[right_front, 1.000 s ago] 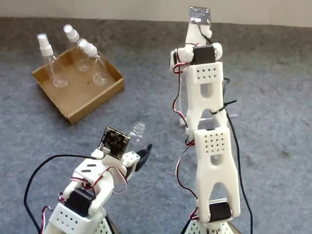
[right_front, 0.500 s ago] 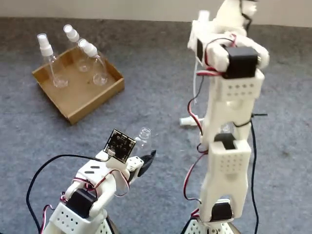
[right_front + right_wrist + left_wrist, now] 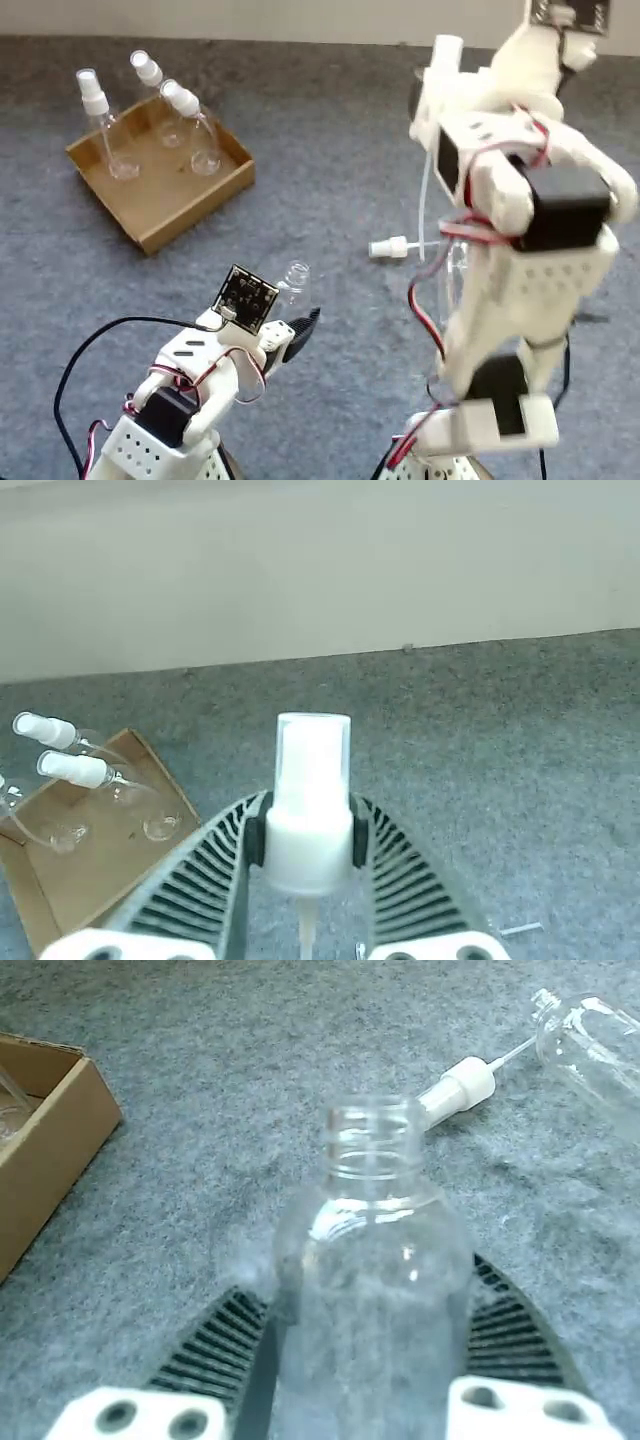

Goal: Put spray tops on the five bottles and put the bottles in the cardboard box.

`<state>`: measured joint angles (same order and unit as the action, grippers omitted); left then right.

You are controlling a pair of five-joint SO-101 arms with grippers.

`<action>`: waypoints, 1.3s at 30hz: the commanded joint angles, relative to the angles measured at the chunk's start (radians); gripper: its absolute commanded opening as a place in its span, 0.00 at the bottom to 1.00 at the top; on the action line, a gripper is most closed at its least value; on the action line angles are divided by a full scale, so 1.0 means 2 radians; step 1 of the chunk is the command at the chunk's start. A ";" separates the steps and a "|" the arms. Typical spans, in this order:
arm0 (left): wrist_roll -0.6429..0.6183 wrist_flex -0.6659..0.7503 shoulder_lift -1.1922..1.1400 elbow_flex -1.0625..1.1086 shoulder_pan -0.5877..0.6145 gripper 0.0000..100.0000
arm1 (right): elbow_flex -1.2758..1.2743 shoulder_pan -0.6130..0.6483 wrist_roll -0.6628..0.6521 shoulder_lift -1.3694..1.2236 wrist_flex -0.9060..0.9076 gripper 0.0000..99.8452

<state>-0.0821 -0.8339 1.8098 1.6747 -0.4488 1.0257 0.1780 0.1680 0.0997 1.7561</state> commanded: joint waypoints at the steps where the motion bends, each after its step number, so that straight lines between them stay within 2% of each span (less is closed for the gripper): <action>1: -0.005 0.002 0.009 0.010 -0.007 0.11 | -0.052 -0.006 -0.006 0.074 0.004 0.01; 6: -0.005 0.002 0.009 0.010 -0.010 0.11 | -0.136 -0.006 -0.006 0.144 0.004 0.01; 13: -0.005 0.001 0.009 0.010 -0.078 0.11 | -0.277 -0.006 -0.007 0.220 0.002 0.01; 18: -0.005 0.001 0.009 0.010 -0.092 0.11 | -0.377 -0.006 -0.007 0.264 0.000 0.01; 22: -0.005 0.001 0.009 0.010 -0.092 0.11 | -0.476 -0.006 -0.007 0.292 -0.055 0.01; 33: -0.005 0.000 0.009 0.010 -0.092 0.11 | -0.745 -0.007 -0.005 0.433 -0.288 0.01; 39: -0.005 0.000 0.009 0.010 -0.092 0.11 | -0.791 -0.006 -0.003 0.486 -0.321 0.01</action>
<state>-0.0821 -0.8339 1.8098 1.6747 -0.6206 -0.5577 0.1780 0.1665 1.0234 1.1577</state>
